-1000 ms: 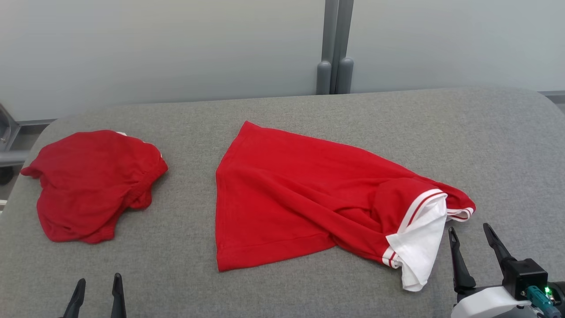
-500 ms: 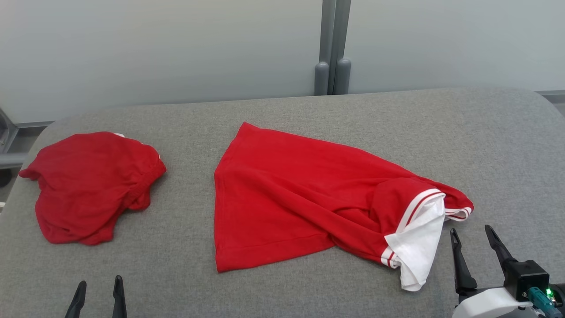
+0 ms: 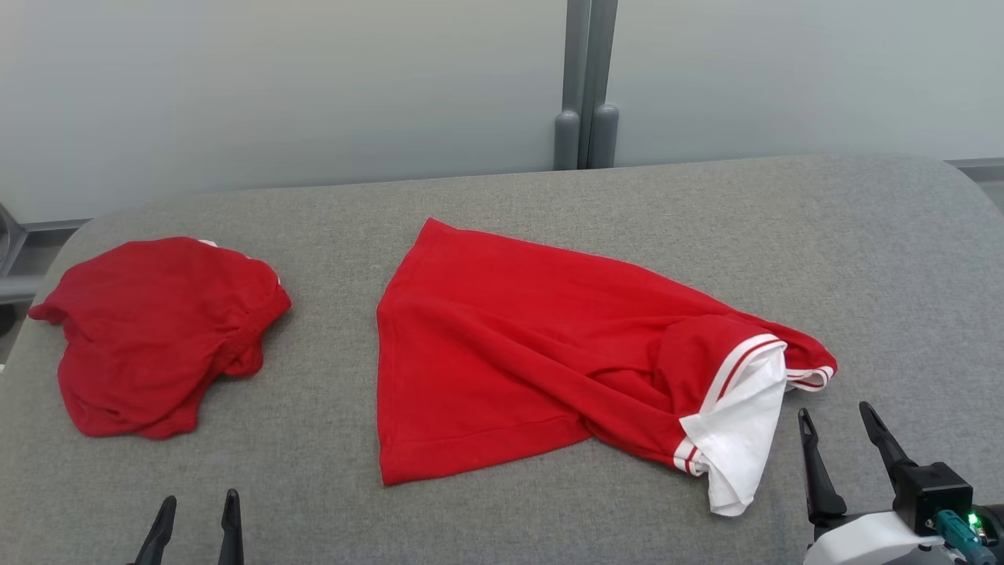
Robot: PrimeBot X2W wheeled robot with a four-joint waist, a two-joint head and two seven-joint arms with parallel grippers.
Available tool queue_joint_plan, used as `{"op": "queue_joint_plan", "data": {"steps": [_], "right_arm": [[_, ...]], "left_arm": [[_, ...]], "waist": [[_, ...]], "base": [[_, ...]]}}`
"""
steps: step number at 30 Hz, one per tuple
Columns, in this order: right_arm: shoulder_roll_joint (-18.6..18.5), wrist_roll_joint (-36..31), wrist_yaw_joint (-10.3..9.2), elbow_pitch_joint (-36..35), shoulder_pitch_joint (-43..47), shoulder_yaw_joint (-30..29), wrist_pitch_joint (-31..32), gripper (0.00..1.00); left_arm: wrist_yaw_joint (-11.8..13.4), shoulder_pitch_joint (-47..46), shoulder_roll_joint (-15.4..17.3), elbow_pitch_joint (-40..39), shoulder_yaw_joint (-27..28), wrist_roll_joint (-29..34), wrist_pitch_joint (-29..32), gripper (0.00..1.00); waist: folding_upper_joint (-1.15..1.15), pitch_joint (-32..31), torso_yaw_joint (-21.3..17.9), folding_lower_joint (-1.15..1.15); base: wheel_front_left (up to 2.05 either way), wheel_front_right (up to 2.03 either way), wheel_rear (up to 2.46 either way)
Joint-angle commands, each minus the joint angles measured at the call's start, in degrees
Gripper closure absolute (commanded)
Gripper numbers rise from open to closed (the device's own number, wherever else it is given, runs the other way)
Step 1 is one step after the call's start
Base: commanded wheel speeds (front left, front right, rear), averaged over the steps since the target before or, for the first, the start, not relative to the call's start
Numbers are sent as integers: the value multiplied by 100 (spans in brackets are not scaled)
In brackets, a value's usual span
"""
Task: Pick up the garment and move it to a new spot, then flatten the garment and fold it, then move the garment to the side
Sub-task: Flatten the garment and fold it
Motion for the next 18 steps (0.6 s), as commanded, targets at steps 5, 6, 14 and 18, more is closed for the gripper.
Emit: {"op": "queue_joint_plan", "data": {"steps": [5, 6, 14, 18], "right_arm": [[-84, -7, -2, -8, -84, 6, -18, 0], [-91, -7, -2, -8, -85, 6, -18, 0], [-173, 82, -3, 121, -154, 388, -18, 0], [-427, 138, -2, 441, -368, 909, -8, 0]], "left_arm": [[-15, 83, 36, -11, -71, -21, -1, 0], [-15, 80, 38, -6, -80, -24, -1, 0], [-15, 74, 100, 104, -311, -75, -1, 0], [-15, -137, 191, 255, -706, -201, 79, 0]], "waist": [[0, -7, 18, 0], [0, -9, 22, 0], [0, -35, 26, 0], [0, -12, 13, 0]], "base": [[0, 0, 0], [0, 0, 0], [0, 0, 0], [0, 0, 0]]}}
